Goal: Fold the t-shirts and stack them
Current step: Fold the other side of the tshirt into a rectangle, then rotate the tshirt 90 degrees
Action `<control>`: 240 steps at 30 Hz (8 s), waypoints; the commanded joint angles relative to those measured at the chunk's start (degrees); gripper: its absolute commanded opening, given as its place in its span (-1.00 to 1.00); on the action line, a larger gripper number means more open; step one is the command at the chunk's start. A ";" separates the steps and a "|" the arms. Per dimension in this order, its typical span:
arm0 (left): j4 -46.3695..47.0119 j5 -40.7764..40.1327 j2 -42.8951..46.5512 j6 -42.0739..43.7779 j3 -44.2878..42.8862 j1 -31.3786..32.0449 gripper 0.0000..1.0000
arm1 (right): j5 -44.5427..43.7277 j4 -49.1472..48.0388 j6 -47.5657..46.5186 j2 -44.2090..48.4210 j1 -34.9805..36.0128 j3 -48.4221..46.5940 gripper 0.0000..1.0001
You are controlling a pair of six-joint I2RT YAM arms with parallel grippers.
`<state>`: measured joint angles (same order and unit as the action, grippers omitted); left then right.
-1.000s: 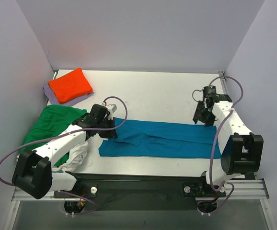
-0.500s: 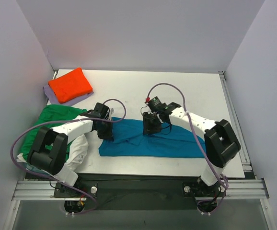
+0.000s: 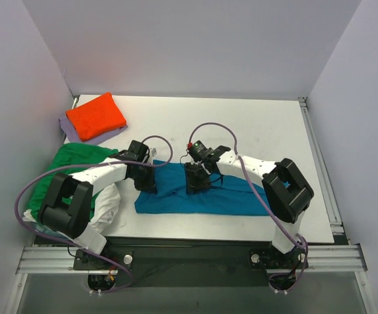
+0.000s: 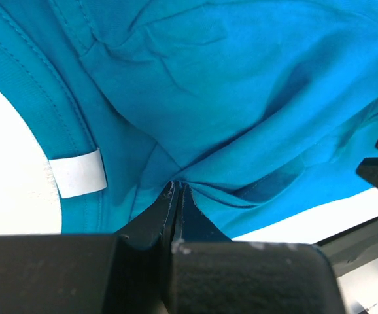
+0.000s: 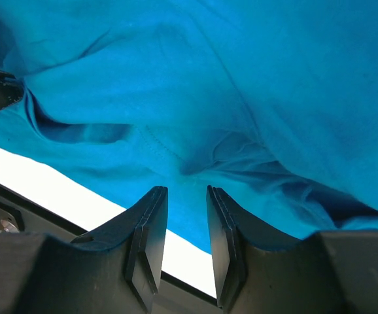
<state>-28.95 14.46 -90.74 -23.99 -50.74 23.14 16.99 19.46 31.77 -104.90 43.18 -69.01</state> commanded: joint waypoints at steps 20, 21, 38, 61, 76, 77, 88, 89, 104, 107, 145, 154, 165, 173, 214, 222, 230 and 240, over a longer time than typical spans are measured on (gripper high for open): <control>-1.73 2.59 5.40 0.70 -1.12 -1.25 -1.00 | -3.02 2.77 1.45 -6.19 3.23 -4.20 -0.52; -1.64 2.77 5.66 0.78 -1.03 -1.25 -1.00 | -3.19 2.95 1.37 -6.28 3.31 -4.37 -0.59; 1.26 5.23 10.58 0.78 3.01 -0.99 -1.00 | -1.26 7.34 0.23 -1.80 2.09 -6.48 -1.00; -0.06 -0.66 9.79 -3.17 1.61 9.56 -0.88 | 0.41 13.67 -2.50 3.48 -3.89 -1.30 -1.00; -4.97 -1.71 14.18 -4.31 -0.23 11.41 0.18 | 1.11 14.55 -4.26 2.07 -5.03 -1.57 -0.71; -5.59 -2.32 14.36 -4.57 -0.67 11.32 0.18 | 0.85 14.55 -4.26 2.33 -5.03 -1.56 -0.61; -2.69 -6.54 11.73 -12.40 -7.69 4.73 0.18 | -2.13 16.40 -3.47 9.71 -7.93 0.37 -0.21; -2.95 -7.16 11.29 -12.40 -8.58 4.29 0.20 | -2.58 16.40 -3.64 10.15 -9.50 0.54 -0.21; -4.19 -5.77 -6.98 -8.53 -21.41 0.77 0.26 | -5.22 15.96 -11.29 6.29 -25.86 1.60 -0.19; -3.22 -1.55 -11.99 -7.57 -22.12 0.95 0.26 | -5.13 15.52 -12.78 4.89 -28.14 2.39 -0.19; -21.42 -3.39 -34.87 2.72 -66.70 -0.90 0.28 | -1.52 21.05 -8.83 9.98 -29.73 6.87 -0.18; -9.03 5.31 -20.89 -3.87 -34.79 1.74 0.29 | -5.13 20.62 -8.30 9.72 -30.35 12.14 -0.19; -7.61 5.32 -24.04 -2.29 -28.10 -1.60 0.29 | -4.34 17.45 -6.72 6.73 -30.35 17.06 -0.18; -14.89 2.42 -34.67 3.06 -43.55 -3.09 0.29 | -0.83 15.25 -2.95 5.15 -27.36 17.95 -0.19; -10.33 4.53 -36.51 -3.08 -53.06 -1.07 0.33 | -2.58 16.49 0.13 6.47 -11.63 14.43 -0.19; -10.69 4.43 -42.66 -2.73 -57.08 -2.13 0.33 | 2.59 12.45 4.08 2.34 -9.61 13.91 -0.19; -14.55 5.23 -51.02 -2.38 -70.27 -3.01 0.33 | 6.21 11.30 7.34 -3.28 -6.62 7.68 -0.19; -14.30 5.23 -58.41 -5.27 -83.73 -4.06 0.33 | 6.39 12.70 10.07 -11.28 -6.70 -3.65 -0.19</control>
<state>-44.34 21.50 -146.28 -28.40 -131.59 20.23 27.31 35.81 41.21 -112.16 36.10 -69.49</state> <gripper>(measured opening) 0.662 0.405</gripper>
